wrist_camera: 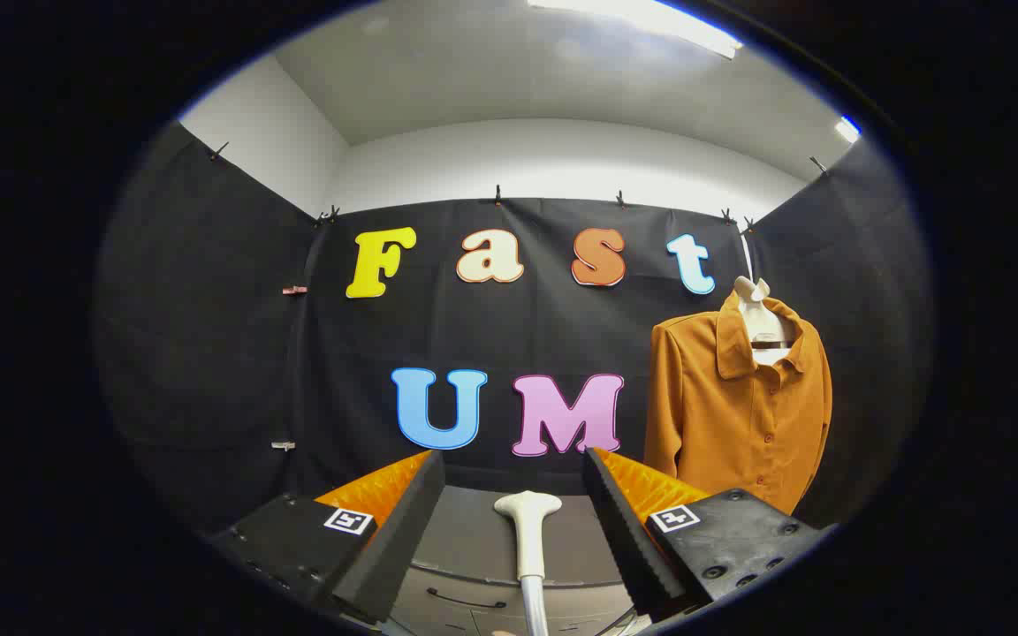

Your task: Iron the clothes twice with a garment steamer, once on the left side and once on the right side.

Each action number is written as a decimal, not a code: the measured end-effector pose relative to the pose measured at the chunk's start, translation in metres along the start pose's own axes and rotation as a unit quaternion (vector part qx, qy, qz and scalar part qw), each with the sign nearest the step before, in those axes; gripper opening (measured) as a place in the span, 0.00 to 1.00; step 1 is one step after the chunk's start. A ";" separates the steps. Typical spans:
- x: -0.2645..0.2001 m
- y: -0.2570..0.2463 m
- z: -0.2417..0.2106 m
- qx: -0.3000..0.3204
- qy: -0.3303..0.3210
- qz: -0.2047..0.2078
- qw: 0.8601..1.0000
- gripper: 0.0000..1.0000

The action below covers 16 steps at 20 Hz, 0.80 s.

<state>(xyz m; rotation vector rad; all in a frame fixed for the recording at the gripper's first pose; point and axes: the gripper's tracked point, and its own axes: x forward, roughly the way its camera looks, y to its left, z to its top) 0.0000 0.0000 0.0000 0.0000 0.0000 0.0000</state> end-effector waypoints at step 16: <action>-0.007 0.002 -0.001 0.005 0.009 -0.004 1.000 0.98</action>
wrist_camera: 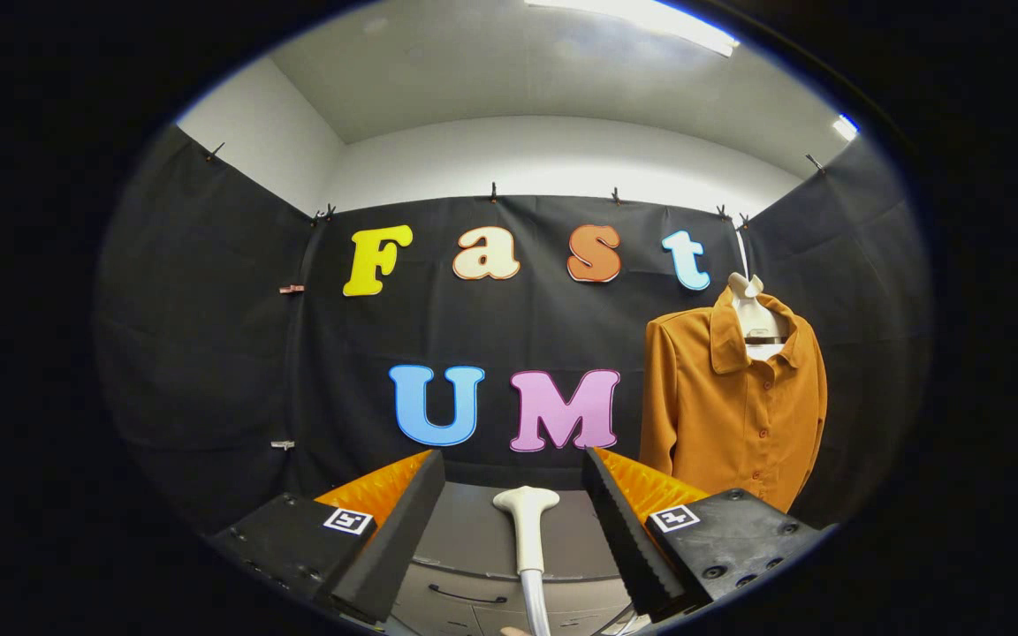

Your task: Iron the clothes twice with a garment steamer, once on the left side and once on the right side.

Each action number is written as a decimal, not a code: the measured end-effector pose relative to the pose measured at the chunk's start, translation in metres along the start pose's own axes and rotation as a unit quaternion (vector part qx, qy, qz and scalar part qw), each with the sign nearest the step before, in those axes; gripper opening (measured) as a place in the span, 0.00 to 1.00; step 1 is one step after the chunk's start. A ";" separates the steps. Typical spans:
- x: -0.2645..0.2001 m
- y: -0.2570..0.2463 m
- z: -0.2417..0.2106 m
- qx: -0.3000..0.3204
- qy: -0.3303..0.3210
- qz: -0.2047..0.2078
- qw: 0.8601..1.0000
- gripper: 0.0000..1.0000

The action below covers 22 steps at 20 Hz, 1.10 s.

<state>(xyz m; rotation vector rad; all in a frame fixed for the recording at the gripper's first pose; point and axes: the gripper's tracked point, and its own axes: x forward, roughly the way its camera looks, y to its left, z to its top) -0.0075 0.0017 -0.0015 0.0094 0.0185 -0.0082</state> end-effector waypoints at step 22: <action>-0.009 0.036 -0.016 -0.009 0.022 -0.040 0.999 0.98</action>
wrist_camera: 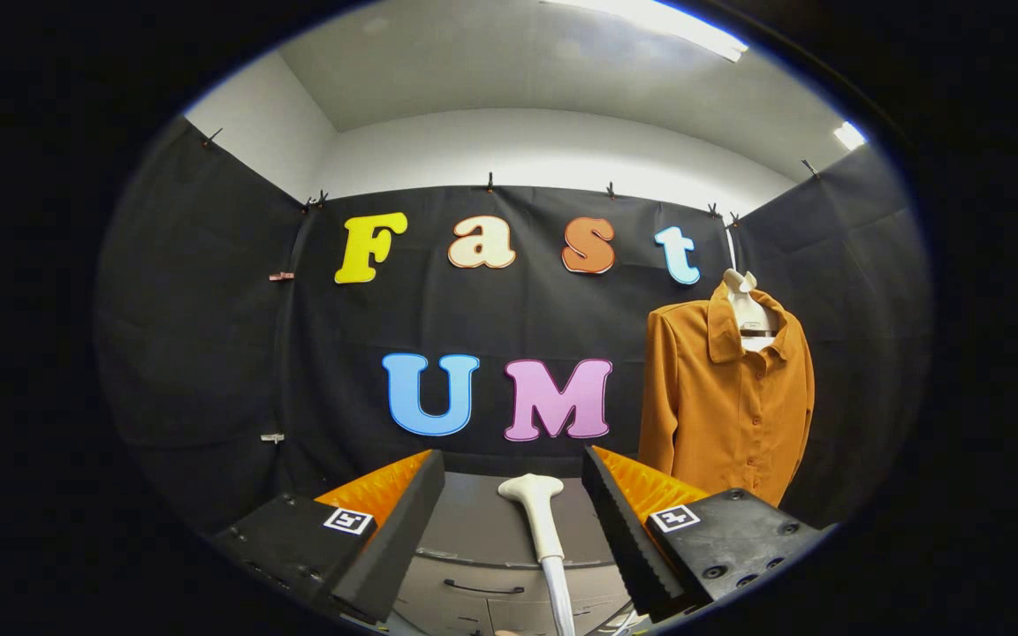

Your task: Iron the clothes twice with a garment steamer, once on the left side and once on the right side.

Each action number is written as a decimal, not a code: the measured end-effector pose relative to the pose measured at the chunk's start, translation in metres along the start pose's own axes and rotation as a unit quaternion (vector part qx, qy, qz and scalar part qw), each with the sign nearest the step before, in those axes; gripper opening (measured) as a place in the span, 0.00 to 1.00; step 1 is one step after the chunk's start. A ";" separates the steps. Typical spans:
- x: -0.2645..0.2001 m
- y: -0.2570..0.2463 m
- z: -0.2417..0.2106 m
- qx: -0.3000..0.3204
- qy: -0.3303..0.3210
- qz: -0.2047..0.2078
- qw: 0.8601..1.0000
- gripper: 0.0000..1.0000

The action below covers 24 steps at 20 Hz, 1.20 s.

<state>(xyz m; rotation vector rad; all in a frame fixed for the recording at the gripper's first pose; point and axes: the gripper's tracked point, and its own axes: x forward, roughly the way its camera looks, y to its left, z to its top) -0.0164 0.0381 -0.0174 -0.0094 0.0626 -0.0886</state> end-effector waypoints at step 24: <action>0.149 -0.030 -0.124 -0.009 0.156 0.006 0.988 0.98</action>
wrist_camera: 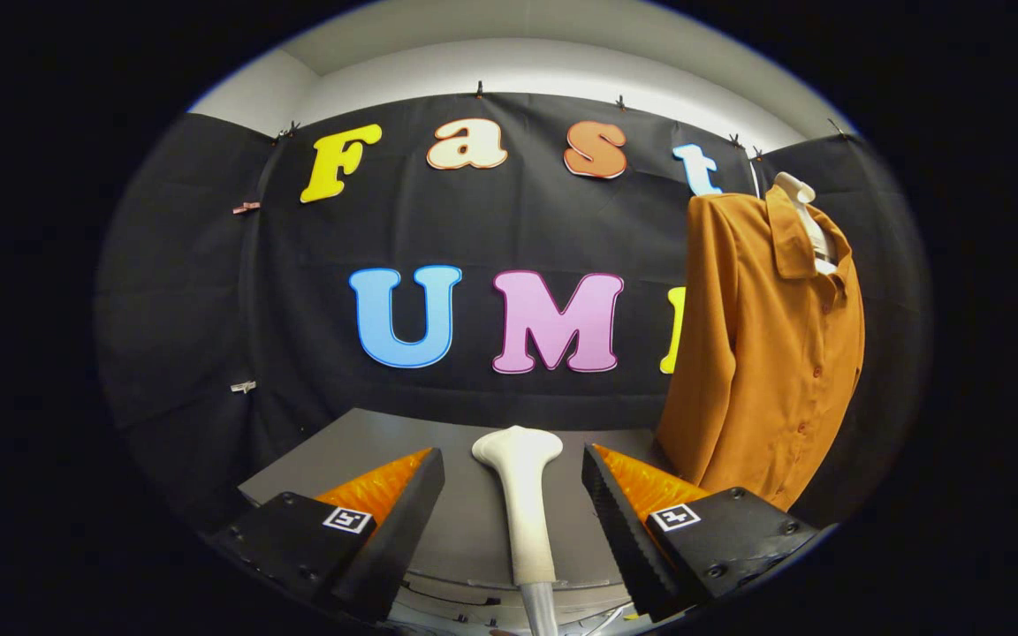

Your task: Iron the clothes twice with a garment steamer, once on the left side and once on the right side.

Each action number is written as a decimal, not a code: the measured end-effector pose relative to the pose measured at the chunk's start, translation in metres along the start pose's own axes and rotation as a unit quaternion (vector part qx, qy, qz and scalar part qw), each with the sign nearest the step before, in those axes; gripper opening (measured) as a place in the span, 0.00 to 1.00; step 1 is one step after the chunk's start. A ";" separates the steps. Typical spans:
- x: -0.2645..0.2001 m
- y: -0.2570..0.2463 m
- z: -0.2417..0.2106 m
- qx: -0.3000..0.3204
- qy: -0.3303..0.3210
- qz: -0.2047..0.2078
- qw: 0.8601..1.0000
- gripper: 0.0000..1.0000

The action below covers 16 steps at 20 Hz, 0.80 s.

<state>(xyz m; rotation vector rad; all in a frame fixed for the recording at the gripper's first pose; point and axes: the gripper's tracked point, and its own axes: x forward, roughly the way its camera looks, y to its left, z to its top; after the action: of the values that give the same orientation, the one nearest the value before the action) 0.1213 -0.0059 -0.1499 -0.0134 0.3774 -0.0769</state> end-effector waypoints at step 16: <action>0.079 -0.011 -0.098 -0.007 0.175 -0.013 0.984 0.99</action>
<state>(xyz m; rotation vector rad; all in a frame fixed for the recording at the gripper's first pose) 0.1579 -0.0227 -0.2696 -0.0182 0.7302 -0.1028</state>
